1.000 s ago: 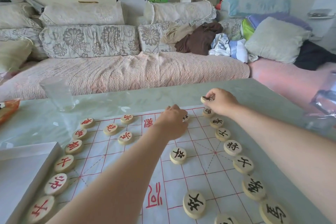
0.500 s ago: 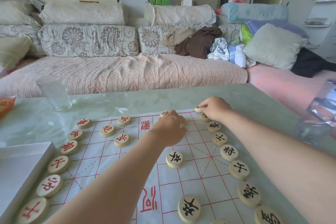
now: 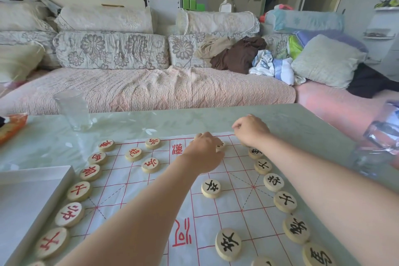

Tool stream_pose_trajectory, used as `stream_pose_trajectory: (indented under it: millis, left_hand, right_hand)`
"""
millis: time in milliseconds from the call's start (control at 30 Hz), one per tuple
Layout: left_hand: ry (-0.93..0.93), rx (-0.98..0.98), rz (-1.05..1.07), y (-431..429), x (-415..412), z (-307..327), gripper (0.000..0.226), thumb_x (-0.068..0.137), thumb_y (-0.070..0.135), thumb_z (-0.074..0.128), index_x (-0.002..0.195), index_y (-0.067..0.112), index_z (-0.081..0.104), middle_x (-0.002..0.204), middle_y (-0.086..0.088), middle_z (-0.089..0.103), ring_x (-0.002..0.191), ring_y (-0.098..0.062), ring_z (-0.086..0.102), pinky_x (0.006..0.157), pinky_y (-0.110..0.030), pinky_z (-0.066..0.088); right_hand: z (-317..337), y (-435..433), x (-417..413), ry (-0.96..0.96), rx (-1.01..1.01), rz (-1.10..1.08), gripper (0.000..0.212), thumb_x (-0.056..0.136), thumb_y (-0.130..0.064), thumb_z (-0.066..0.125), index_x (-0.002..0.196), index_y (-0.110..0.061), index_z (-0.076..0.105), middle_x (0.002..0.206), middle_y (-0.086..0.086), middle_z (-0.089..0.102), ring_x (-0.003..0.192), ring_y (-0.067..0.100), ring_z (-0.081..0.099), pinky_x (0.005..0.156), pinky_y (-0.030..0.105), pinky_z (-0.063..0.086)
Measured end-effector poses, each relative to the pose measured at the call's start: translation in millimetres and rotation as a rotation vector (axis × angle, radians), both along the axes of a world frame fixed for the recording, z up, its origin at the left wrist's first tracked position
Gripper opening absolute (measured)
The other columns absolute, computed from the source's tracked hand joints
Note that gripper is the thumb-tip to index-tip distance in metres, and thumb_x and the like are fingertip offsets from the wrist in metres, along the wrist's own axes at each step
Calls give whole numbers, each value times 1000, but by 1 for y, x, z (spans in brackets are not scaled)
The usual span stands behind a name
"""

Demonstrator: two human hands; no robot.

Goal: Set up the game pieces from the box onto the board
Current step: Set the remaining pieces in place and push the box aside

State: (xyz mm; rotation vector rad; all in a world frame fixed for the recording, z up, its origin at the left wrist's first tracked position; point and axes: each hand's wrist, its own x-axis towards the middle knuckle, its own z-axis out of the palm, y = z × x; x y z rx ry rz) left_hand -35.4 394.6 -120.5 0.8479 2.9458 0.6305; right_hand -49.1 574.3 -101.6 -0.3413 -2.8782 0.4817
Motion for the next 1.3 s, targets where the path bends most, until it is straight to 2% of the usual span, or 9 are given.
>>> stream_pose_trajectory:
  millis: [167, 333, 467, 600, 800, 933, 1067, 1167, 1300]
  left_hand:
    - [42, 28, 109, -37, 16, 14, 47, 92, 30, 51, 138, 21, 46, 128, -5, 48, 124, -24, 40, 102, -36, 39]
    - [71, 9, 230, -114, 42, 28, 46, 92, 32, 51, 136, 22, 46, 126, -4, 49, 123, -24, 43, 97, -36, 41]
    - [107, -18, 318, -193, 69, 34, 46, 91, 33, 53, 135, 23, 48, 129, -4, 47, 122, -26, 42, 100, -36, 38]
    - [115, -14, 444, -274, 104, 33, 41, 90, 29, 53, 131, 23, 51, 126, -3, 47, 121, -25, 43, 98, -35, 40]
    - [195, -124, 578, -370, 160, 17, 46, 94, 42, 47, 138, 29, 45, 138, 4, 42, 128, -21, 35, 103, -33, 35]
    - [123, -96, 550, -400, 181, 10, 40, 93, 43, 50, 132, 35, 51, 135, 9, 46, 124, -18, 38, 102, -32, 37]
    - [18, -66, 508, -425, 187, 6, 29, 93, 38, 51, 121, 37, 60, 131, 8, 51, 123, -16, 42, 103, -28, 34]
    - [33, -170, 598, -433, 187, 5, 35, 93, 39, 48, 128, 39, 56, 140, 6, 44, 132, -19, 35, 108, -33, 28]
    - [69, -266, 656, -430, 186, 8, 45, 94, 36, 45, 138, 32, 45, 146, -4, 34, 136, -25, 24, 108, -35, 27]
  right_hand:
    - [17, -56, 20, -30, -84, 207, 29, 91, -19, 51, 104, -25, 76, 114, -7, 71, 106, 16, 63, 86, 26, 47]
    - [33, -136, 47, -43, -160, 377, 25, 91, -19, 54, 105, -24, 75, 107, -5, 72, 101, 15, 64, 85, 24, 47]
    - [37, -209, 70, -98, -201, 505, 26, 91, -21, 56, 111, -26, 73, 99, -6, 67, 85, 14, 60, 70, 21, 43]
    - [38, -287, 97, -200, -120, 656, 37, 91, -29, 62, 127, -24, 65, 123, 2, 66, 113, 21, 60, 93, 27, 46]
    - [28, -376, 134, -263, 65, 839, 61, 86, -51, 64, 141, -26, 53, 143, 3, 52, 132, 23, 47, 105, 34, 41]
    - [17, -407, 144, -257, 132, 878, 56, 85, -56, 65, 135, -31, 57, 139, 0, 49, 128, 22, 47, 101, 36, 40]
    - [9, -423, 143, -201, 128, 903, 29, 85, -37, 67, 112, -29, 71, 120, -2, 58, 114, 19, 55, 93, 31, 46]
    - [7, -435, 143, -158, 86, 910, 21, 88, -25, 62, 104, -21, 76, 114, 0, 65, 109, 18, 58, 91, 25, 45]
    - [2, -455, 135, -145, 33, 888, 20, 93, -19, 61, 106, -16, 75, 114, 4, 65, 108, 20, 59, 92, 26, 45]
